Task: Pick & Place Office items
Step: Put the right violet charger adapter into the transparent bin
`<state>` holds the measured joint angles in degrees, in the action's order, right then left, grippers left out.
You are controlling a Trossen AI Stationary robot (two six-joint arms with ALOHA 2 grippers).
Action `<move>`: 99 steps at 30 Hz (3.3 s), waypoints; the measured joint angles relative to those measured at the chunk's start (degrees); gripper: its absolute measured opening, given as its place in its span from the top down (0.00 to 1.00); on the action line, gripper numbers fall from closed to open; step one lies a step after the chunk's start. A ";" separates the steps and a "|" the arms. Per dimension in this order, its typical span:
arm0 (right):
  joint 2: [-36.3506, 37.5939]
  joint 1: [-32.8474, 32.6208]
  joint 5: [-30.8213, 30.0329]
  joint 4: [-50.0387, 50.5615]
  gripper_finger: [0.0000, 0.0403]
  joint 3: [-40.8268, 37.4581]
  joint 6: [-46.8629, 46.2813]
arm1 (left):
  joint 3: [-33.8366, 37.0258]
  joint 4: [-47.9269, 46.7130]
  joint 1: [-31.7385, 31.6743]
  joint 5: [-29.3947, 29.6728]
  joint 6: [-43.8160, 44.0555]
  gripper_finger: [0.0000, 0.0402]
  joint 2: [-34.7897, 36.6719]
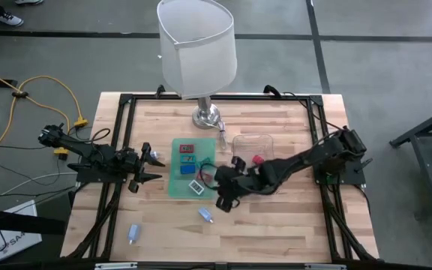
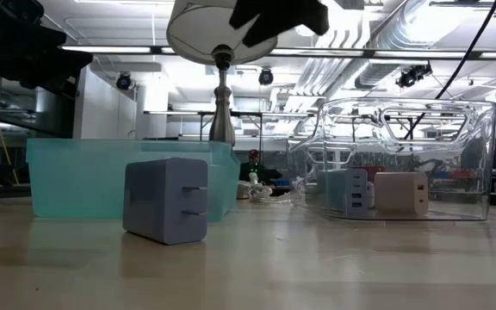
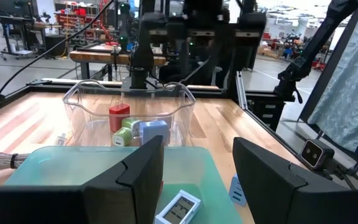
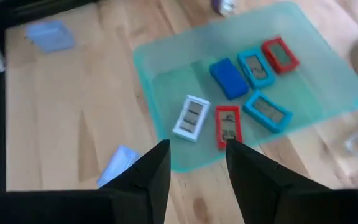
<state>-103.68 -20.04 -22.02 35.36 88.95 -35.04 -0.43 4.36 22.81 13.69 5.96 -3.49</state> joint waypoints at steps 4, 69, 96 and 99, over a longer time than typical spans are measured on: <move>-1.77 -2.48 -1.49 -2.13 0.65 -0.11 3.83 | 0.00 0.00 0.00 0.00 0.00 0.54 0.00; -20.89 -0.20 19.15 6.49 0.65 16.54 -15.90 | 0.00 0.02 -0.01 0.00 0.00 0.54 0.00; -21.37 -9.30 -1.01 5.40 0.65 14.02 -18.60 | 0.00 0.02 -0.02 0.00 0.00 0.54 0.00; -22.84 -10.83 -3.57 3.76 0.65 13.96 -20.19 | 0.00 0.00 -0.02 0.00 -0.01 0.54 0.00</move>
<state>-126.52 -30.86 -25.59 39.12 102.91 -55.23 -0.43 4.37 22.79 13.69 5.95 -3.49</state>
